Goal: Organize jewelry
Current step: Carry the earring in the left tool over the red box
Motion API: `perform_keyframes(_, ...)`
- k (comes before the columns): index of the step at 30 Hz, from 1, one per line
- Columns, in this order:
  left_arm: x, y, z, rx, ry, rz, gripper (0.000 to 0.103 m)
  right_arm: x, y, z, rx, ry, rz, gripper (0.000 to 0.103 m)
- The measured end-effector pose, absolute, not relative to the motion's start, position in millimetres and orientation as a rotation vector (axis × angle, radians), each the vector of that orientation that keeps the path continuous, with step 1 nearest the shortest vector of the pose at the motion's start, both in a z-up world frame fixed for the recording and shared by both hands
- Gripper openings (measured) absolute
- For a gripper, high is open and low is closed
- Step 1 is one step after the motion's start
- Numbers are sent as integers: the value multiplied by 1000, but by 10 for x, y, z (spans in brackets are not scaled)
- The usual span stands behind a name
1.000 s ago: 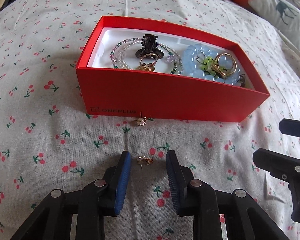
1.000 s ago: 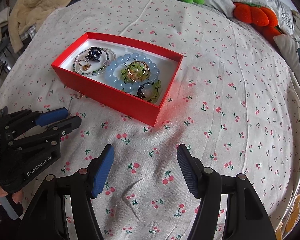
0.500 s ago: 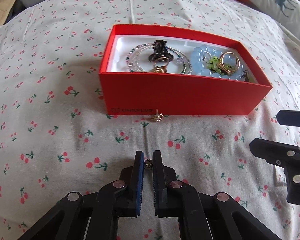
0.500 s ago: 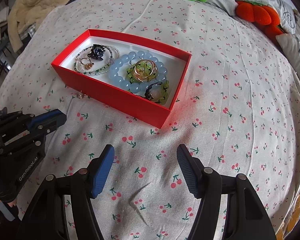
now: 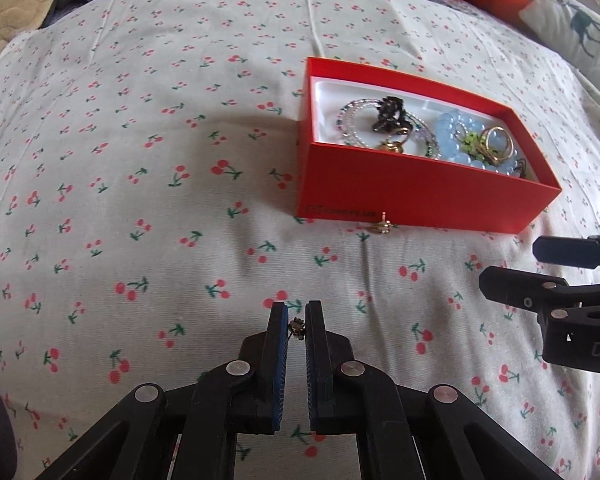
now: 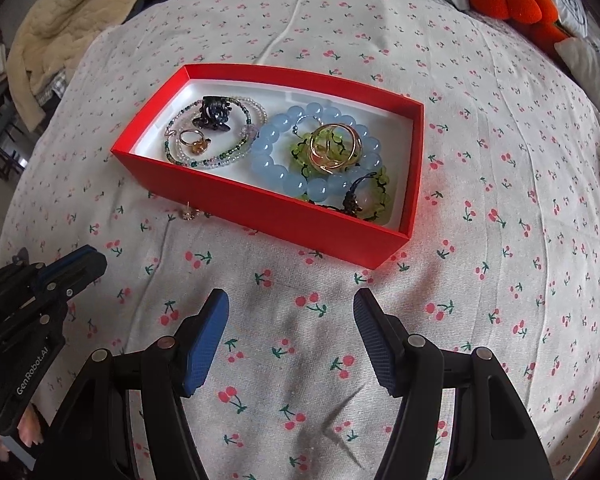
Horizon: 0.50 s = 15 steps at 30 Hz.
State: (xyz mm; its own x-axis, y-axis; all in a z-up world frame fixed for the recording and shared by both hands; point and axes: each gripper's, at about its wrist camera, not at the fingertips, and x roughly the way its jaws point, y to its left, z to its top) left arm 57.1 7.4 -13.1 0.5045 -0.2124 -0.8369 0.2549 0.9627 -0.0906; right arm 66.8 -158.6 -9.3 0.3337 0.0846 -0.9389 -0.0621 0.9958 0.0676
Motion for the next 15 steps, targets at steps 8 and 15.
perform_keyframes(8, 586, 249, -71, 9, 1012, -260, 3, 781, -1633, -185, 214, 1226, 57, 68)
perform_keyframes(15, 576, 349, -64, 1, 1020, -250, 3, 923, -1374, -212, 251, 1185, 47, 64)
